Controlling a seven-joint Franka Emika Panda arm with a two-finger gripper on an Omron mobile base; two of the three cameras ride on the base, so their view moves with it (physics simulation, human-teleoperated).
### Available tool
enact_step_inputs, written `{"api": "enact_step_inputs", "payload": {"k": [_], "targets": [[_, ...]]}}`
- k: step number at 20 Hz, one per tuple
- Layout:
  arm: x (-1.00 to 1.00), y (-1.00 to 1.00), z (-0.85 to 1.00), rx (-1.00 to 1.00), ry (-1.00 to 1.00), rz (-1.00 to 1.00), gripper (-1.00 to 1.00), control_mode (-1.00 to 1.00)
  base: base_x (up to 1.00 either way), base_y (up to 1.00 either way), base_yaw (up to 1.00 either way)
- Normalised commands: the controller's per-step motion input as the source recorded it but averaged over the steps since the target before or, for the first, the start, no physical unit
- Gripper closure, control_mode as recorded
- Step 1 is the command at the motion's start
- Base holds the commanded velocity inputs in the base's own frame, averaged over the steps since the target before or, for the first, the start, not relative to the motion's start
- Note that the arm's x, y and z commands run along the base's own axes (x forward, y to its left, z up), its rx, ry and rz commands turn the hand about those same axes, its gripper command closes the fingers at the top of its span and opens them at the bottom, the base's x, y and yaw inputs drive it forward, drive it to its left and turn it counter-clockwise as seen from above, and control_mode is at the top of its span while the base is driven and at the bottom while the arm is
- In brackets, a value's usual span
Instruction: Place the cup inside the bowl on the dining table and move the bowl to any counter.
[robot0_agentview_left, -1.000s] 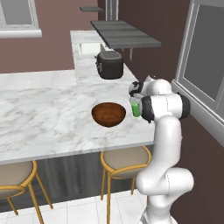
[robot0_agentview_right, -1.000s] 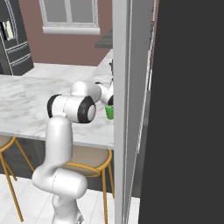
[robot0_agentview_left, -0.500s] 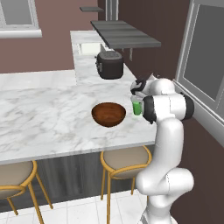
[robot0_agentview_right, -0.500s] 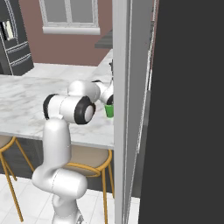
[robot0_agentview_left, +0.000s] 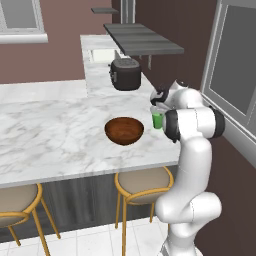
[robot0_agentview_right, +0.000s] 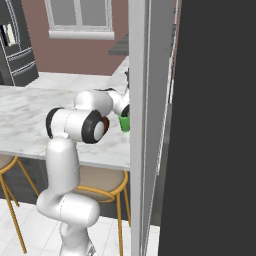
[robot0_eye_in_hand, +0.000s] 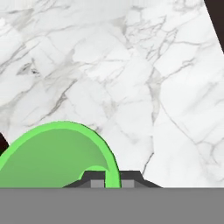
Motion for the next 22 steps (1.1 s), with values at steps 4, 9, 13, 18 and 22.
{"api": "enact_step_inputs", "payload": {"k": [4, 9, 13, 18, 22], "targets": [[0.00, 0.00, 0.30, 0.00, 0.00, 0.00, 1.00, -1.00, 0.00, 0.00, 0.00], [0.00, 0.00, 0.24, 0.00, 0.00, 0.00, 1.00, -1.00, 0.00, 0.00, 0.00], [0.00, 0.00, 0.29, 0.00, 0.00, 0.00, 1.00, -1.00, 0.00, 0.00, 0.00], [-0.01, 0.00, 0.21, 0.00, 0.00, 0.00, 1.00, -1.00, 0.00, 0.00, 0.00], [-0.05, 0.00, 0.21, 0.00, 0.00, 0.00, 1.00, -1.00, 0.00, 0.00, 0.00]]}}
